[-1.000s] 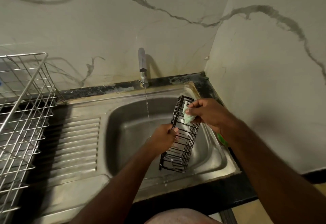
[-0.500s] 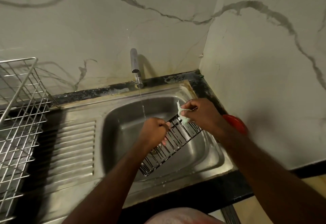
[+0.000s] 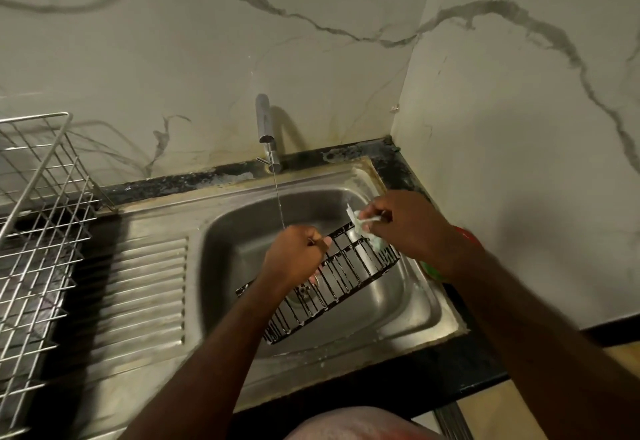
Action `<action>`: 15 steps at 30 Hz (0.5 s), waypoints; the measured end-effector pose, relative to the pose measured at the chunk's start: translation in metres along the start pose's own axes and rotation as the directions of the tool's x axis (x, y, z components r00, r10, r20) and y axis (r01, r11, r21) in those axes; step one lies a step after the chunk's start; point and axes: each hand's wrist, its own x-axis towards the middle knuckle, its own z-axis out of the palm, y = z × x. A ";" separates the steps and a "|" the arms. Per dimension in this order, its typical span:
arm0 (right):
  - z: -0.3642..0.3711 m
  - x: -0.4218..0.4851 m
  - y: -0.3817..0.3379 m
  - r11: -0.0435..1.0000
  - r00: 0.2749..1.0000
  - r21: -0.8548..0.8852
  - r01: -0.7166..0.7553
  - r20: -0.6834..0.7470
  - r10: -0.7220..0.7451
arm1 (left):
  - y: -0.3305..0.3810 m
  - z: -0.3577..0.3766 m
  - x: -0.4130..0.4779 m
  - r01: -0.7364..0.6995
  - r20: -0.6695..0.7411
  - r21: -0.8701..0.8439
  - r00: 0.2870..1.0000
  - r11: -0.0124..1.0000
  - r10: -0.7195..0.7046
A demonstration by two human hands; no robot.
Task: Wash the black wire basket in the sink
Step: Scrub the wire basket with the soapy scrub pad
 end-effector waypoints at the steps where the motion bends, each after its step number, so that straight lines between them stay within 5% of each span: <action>1: 0.005 0.003 -0.003 0.996 0.999 -0.079 0.029 -0.017 -0.030 | 0.002 0.000 -0.001 -0.003 0.000 -0.010 1.000 1.000 0.003; 4: 0.016 -0.002 -0.002 0.969 0.994 -0.234 0.073 0.093 -0.053 | 0.002 -0.001 -0.002 -0.004 -0.009 -0.039 1.000 0.999 0.004; 8: -0.013 -0.018 0.009 0.989 0.906 -0.145 0.009 0.420 0.054 | -0.008 -0.009 -0.002 0.017 -0.036 -0.053 0.999 0.998 -0.019; 12: -0.032 -0.004 0.013 0.974 0.996 0.211 -0.086 0.049 0.077 | -0.012 -0.015 -0.001 0.005 -0.017 -0.099 1.000 0.995 -0.007; 15: -0.015 0.004 0.013 0.984 1.000 0.178 -0.021 0.013 0.018 | -0.009 -0.013 0.000 -0.017 0.004 -0.091 1.000 0.996 0.017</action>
